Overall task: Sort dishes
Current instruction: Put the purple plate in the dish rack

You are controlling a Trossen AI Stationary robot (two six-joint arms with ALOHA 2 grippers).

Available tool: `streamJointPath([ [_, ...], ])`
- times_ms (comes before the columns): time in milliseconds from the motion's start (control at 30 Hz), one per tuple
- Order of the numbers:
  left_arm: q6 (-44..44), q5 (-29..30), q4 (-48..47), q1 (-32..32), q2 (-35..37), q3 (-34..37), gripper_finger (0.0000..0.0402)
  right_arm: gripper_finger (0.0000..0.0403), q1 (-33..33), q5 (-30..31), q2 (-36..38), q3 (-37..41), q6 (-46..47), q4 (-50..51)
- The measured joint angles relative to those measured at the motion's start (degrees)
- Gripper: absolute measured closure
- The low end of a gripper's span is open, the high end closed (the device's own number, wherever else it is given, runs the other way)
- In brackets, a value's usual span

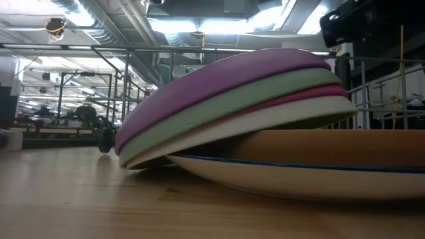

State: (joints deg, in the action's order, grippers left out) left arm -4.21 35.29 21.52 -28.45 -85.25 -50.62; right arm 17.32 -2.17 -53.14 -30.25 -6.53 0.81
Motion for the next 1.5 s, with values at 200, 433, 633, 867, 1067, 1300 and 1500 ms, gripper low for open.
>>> streamJointPath([
  [200,5.4,4.3,-3.5,-4.5,-8.0,-6.1,0.0159,0.0315,0.5,-0.7,-9.3,-5.7,-4.4,2.7],
  [433,12.5,4.8,-3.4,-7.6,-16.1,-11.5,0.0159,0.0315,6.4,0.7,-16.7,-8.7,-11.4,3.2],
  [633,15.9,4.9,-4.9,-8.5,-20.7,-14.9,0.0159,0.0315,12.0,11.9,-20.1,-9.0,-16.3,3.3],
  [867,27.2,4.8,-12.3,-8.7,-22.1,-15.2,0.0159,0.0315,15.0,14.7,-25.3,-9.0,-18.3,0.3],
  [1067,35.4,4.4,-17.9,-8.8,-22.1,-15.2,0.0159,0.0315,14.9,17.9,-29.2,-9.0,-18.4,-7.5],
  [1300,45.4,4.2,-21.6,-9.5,-22.1,-15.2,0.0159,0.0315,14.9,19.8,-30.1,-9.0,-22.8,-7.9],
  [1500,55.0,4.9,-27.3,-9.5,-22.1,-15.2,0.0159,0.0315,14.9,19.7,-30.2,-9.0,-26.1,-7.9],
])
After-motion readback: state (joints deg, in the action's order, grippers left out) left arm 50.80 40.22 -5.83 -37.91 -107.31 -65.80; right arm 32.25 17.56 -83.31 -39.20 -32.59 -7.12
